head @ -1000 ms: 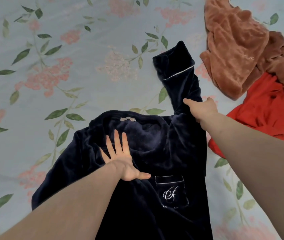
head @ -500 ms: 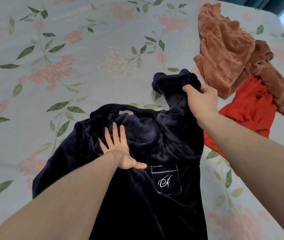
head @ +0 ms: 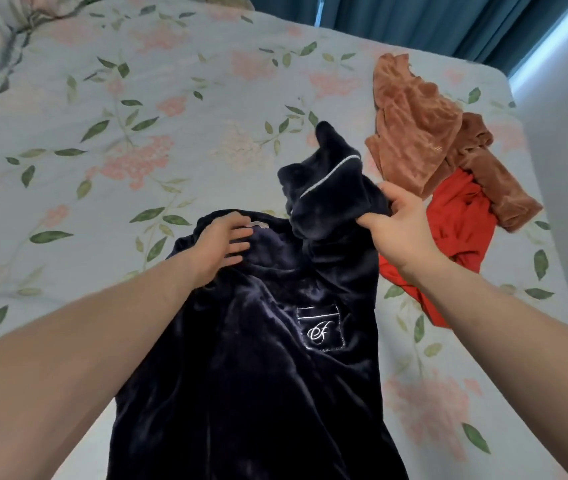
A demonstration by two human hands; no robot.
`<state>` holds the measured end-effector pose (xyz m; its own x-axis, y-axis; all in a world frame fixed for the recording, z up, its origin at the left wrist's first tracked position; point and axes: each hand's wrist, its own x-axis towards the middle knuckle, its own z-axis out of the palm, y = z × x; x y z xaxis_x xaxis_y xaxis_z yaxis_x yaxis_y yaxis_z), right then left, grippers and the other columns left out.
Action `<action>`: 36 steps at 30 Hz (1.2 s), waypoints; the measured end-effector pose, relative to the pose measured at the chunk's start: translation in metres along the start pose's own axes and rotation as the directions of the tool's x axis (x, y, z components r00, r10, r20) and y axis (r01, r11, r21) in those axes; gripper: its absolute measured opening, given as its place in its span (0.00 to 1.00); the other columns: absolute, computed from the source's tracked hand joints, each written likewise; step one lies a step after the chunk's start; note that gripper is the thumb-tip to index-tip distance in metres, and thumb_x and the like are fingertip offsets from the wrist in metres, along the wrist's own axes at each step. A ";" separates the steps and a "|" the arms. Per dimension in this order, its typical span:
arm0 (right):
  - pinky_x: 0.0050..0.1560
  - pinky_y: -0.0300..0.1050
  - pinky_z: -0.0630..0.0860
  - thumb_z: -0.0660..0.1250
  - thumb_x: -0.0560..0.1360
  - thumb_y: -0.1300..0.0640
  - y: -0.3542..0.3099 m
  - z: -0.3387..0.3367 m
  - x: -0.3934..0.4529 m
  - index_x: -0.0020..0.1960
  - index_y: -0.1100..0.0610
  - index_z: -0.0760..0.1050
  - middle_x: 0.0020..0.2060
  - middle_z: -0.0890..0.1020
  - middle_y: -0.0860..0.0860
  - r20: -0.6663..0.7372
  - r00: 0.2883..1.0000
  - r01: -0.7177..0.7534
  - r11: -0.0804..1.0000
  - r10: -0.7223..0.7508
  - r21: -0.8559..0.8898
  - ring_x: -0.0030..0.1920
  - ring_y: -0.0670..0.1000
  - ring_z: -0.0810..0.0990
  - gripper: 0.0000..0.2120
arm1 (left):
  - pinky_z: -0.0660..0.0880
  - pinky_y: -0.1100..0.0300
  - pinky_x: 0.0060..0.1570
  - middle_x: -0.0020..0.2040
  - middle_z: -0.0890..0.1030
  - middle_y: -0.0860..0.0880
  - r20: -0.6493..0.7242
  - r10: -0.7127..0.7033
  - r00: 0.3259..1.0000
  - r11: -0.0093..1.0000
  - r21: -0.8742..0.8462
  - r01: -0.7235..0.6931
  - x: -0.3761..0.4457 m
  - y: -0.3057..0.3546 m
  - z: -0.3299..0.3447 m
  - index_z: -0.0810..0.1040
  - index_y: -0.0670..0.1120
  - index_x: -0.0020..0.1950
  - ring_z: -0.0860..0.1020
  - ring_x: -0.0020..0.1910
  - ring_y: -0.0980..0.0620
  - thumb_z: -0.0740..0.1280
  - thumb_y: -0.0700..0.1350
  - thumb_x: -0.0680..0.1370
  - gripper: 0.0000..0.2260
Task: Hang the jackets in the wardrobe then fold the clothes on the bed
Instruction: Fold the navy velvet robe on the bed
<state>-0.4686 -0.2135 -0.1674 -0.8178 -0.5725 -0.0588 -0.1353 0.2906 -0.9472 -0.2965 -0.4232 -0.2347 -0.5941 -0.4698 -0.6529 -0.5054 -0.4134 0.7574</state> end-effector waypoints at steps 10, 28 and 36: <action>0.63 0.22 0.62 0.58 0.66 0.81 0.041 -0.003 -0.127 0.39 0.55 0.77 0.59 0.77 0.46 0.224 0.970 -0.041 0.969 0.097 -0.243 0.68 0.43 0.71 0.23 | 0.82 0.49 0.54 0.49 0.86 0.42 0.105 0.116 0.988 0.992 0.030 -0.120 -0.110 -0.034 0.027 0.83 0.40 0.53 0.85 0.50 0.41 0.71 0.34 0.74 0.09; 0.43 0.41 0.76 0.76 0.73 0.58 0.118 0.035 -0.304 0.78 0.56 0.54 0.46 0.79 0.50 0.062 0.609 -0.729 0.589 0.791 -0.349 0.44 0.49 0.80 0.42 | 0.72 0.59 0.61 0.58 0.74 0.60 0.121 0.378 0.918 0.602 0.721 -0.343 -0.205 -0.211 0.003 0.79 0.56 0.58 0.74 0.57 0.58 0.72 0.46 0.71 0.16; 0.47 0.45 0.75 0.75 0.72 0.43 0.111 0.050 -0.312 0.70 0.54 0.65 0.52 0.80 0.47 -0.052 0.678 -0.716 0.643 0.733 -0.271 0.50 0.49 0.81 0.33 | 0.73 0.53 0.62 0.67 0.68 0.54 -0.143 0.223 0.964 0.520 0.854 0.006 -0.219 -0.249 -0.037 0.68 0.53 0.72 0.70 0.65 0.49 0.74 0.63 0.68 0.36</action>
<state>-0.2005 -0.0415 -0.2696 -0.6828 -0.1347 -0.7181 0.3471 0.8050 -0.4811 -0.0172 -0.2461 -0.2805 -0.5960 -0.6571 -0.4615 -0.8012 0.4479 0.3969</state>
